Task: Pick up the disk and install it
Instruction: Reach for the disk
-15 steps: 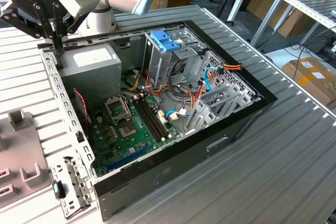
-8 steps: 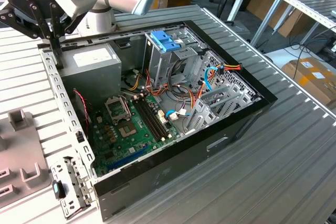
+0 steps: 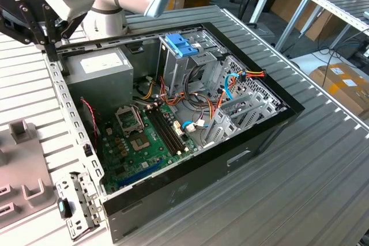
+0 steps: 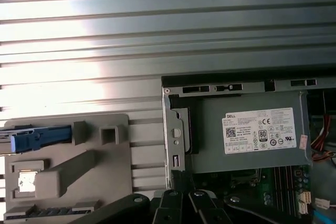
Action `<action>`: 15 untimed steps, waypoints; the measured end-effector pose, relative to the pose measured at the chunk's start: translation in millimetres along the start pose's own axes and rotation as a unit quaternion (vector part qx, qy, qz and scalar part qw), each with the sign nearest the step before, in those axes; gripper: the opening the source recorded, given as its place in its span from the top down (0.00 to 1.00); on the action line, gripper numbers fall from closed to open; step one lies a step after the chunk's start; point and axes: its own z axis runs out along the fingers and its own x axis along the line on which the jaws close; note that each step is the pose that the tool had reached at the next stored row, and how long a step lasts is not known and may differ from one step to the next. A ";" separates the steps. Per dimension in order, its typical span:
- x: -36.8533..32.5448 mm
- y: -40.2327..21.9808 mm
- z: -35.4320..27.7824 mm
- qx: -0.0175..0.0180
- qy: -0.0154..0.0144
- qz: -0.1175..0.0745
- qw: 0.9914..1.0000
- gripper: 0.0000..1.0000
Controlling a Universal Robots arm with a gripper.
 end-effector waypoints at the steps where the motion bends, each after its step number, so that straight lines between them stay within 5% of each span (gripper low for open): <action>1: 4.9 -0.3 -0.1 0.000 0.000 0.000 1.000 0.89; 12: 39.5 -2.4 -1.0 0.000 0.000 0.000 1.000 0.89; 15: 41.8 -2.5 -1.0 0.000 0.000 0.000 1.000 0.89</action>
